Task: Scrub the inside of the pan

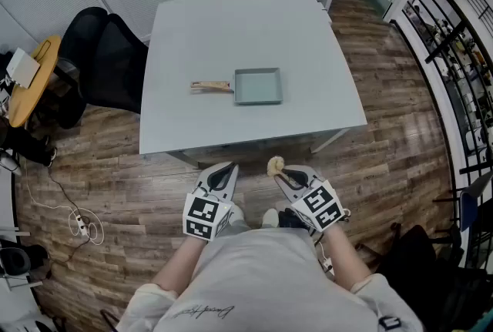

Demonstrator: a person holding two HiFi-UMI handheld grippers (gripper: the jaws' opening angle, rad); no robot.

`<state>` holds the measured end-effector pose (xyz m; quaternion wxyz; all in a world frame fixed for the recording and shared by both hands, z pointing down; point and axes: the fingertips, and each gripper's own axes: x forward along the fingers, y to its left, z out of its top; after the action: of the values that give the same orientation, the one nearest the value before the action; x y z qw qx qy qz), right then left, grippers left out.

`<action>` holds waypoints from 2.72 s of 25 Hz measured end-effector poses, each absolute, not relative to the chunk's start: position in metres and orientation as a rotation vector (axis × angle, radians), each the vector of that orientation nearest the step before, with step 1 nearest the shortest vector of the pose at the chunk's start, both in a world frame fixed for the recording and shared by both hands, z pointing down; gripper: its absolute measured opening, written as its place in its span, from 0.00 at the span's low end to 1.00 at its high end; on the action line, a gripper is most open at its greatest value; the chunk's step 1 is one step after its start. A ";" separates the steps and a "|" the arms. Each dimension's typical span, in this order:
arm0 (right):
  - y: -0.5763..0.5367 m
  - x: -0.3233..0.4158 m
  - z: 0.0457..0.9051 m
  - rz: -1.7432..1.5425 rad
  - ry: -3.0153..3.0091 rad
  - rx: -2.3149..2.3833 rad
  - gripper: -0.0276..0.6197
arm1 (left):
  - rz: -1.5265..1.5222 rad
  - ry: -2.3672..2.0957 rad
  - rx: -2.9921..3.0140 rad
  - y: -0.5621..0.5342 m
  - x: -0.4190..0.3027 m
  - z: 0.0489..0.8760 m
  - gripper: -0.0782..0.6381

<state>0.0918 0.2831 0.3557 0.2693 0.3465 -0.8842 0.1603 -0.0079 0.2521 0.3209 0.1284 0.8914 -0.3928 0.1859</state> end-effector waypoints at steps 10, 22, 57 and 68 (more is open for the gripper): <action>0.287 0.087 0.351 0.408 -2.395 0.960 0.15 | 0.518 -1.165 2.595 0.260 -0.015 0.322 0.12; 0.295 0.087 0.344 0.418 -2.436 0.942 0.15 | 0.484 -1.192 2.580 0.268 -0.006 0.316 0.12; 0.237 0.095 0.369 0.445 -2.433 0.907 0.15 | 0.491 -1.180 2.570 0.208 0.010 0.338 0.12; 0.119 0.077 0.364 0.437 -2.384 1.040 0.15 | 0.473 -1.070 2.678 0.076 -0.007 0.328 0.12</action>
<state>0.0766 0.1190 0.3645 0.2495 0.3817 -0.8754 0.1605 -0.0075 0.0762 0.3281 0.1095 0.9109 -0.3638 0.1609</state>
